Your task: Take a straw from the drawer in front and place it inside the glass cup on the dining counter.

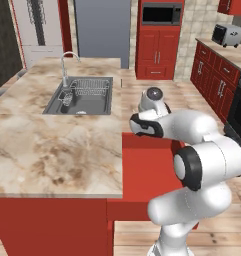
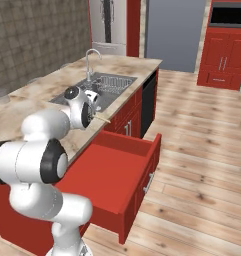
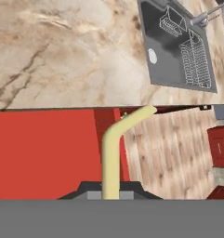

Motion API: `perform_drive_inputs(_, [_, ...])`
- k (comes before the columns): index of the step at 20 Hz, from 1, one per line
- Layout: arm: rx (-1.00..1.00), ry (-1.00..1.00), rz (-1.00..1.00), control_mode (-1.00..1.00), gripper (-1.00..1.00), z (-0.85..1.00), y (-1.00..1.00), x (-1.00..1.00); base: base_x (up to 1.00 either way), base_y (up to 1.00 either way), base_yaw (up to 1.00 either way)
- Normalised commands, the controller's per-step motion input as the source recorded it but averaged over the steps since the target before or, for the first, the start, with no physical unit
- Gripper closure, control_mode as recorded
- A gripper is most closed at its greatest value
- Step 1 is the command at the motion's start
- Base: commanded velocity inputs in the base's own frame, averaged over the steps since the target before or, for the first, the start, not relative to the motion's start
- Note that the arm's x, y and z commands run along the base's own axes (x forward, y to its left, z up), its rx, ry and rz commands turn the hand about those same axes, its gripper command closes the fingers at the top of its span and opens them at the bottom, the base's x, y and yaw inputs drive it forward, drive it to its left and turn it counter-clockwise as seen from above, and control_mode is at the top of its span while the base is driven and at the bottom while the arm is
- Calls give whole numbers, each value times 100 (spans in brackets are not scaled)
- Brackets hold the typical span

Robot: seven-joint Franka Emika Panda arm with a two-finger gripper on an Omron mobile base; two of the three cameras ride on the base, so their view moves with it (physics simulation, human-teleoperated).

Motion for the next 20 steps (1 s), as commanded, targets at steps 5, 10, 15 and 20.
perform_drive_inputs(5, [10, -22, -12, -100, 100, 28, 2, 0, 0, 0, 0])
perform_drive_inputs(10, [13, -17, -14, -100, 100, 33, 0, 0, 0, 0, 0])
perform_drive_inputs(15, [17, -9, -16, -100, 100, 44, 0, 0, 0, 0, 0])
perform_drive_inputs(20, [19, -5, -16, -100, 100, 38, 0, -1, 0, 0, 0])
